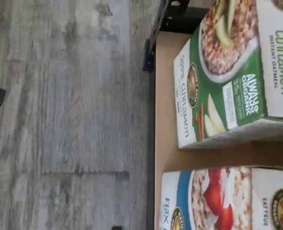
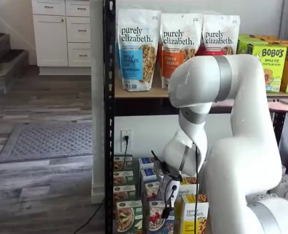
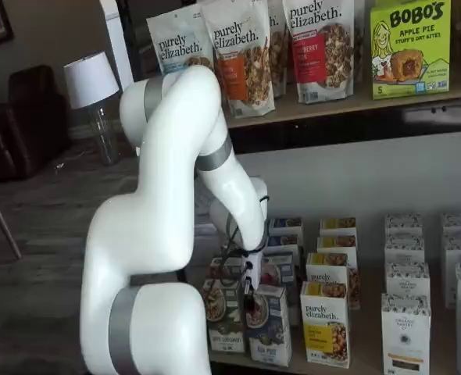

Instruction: Pick up the blue and white box that is on the bottom shelf, the second box from the left

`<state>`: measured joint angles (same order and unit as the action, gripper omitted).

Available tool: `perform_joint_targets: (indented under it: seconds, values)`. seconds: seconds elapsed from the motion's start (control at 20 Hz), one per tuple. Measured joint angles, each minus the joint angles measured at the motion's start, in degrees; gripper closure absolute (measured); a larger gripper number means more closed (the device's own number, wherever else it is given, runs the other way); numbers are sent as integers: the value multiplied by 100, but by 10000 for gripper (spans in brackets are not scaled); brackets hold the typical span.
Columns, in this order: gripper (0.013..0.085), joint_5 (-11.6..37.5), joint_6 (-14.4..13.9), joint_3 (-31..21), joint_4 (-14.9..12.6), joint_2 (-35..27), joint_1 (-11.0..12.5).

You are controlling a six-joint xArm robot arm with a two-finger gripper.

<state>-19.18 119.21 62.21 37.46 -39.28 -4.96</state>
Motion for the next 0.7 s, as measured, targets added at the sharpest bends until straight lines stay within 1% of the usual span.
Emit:
perform_joint_targets:
  seconds: [0.15,0.25,0.35,0.7]
  values:
    - [130,-26,238,137,288,-72,-8]
    - [130,-36,326,225,392,-115,-4]
    - [130,-38,323,325,386,-177,11]
    - [130,-75,187,674,217,-449,49]
